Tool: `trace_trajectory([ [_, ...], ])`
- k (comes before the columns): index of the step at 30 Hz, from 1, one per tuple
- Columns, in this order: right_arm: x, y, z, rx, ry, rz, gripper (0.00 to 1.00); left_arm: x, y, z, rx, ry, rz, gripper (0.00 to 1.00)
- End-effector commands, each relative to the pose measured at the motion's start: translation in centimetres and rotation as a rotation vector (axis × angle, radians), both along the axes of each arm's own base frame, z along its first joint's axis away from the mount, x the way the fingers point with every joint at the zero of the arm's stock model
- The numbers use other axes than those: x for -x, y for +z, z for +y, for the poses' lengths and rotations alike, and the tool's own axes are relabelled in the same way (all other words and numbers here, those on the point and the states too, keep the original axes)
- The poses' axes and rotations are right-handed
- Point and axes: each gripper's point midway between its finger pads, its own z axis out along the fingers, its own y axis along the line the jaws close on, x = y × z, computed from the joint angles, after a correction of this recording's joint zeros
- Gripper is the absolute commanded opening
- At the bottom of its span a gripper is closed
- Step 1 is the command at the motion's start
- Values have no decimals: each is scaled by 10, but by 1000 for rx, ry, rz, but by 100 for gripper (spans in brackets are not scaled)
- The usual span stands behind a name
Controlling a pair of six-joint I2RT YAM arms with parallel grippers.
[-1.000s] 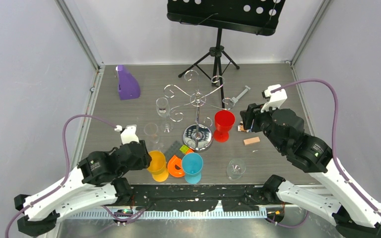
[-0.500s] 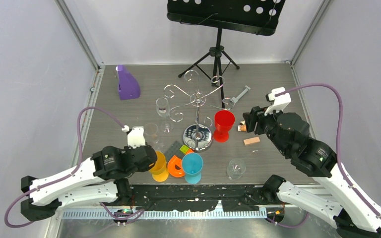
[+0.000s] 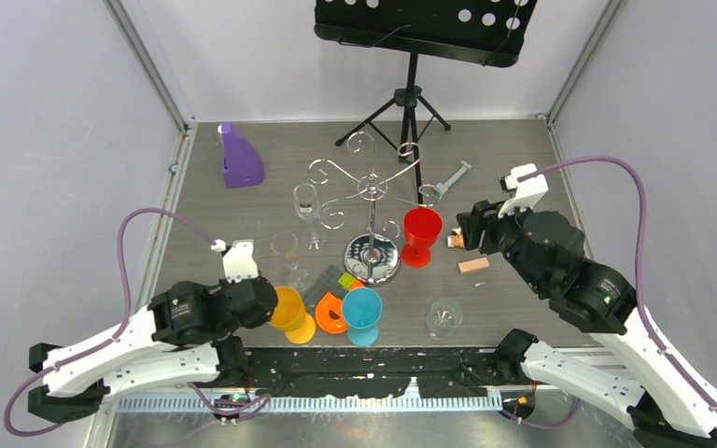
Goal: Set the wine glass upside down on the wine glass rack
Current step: Pick up the wine glass at the center of the board, then adjust the wine glass.
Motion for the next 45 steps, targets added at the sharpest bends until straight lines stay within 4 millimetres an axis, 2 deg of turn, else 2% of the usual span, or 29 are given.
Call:
trace_trajectory([
  [1, 0, 19, 1, -21, 12, -29, 58, -1, 14, -6, 45, -30, -25, 0],
  [6, 4, 19, 8, -14, 55, -2, 58, 5, 32, -21, 102, -177, -51, 0],
  [12, 11, 14, 10, 34, 95, 65, 59, 12, 53, -9, 138, -206, -66, 0],
  [21, 22, 28, 18, -32, 151, 78, 59, 17, 108, -41, 449, -366, -233, 0],
  [30, 32, 41, 31, -99, 221, 90, 59, 18, 152, -38, 553, -418, -356, 0],
  [36, 35, 45, 35, -127, 244, 95, 59, 18, 164, -32, 547, -426, -385, 0],
  [40, 44, 50, 49, -167, 327, 110, 59, 20, 180, -33, 614, -442, -427, 0],
  [45, 58, 64, 64, -234, 421, 133, 59, 23, 211, -43, 720, -487, -510, 0],
])
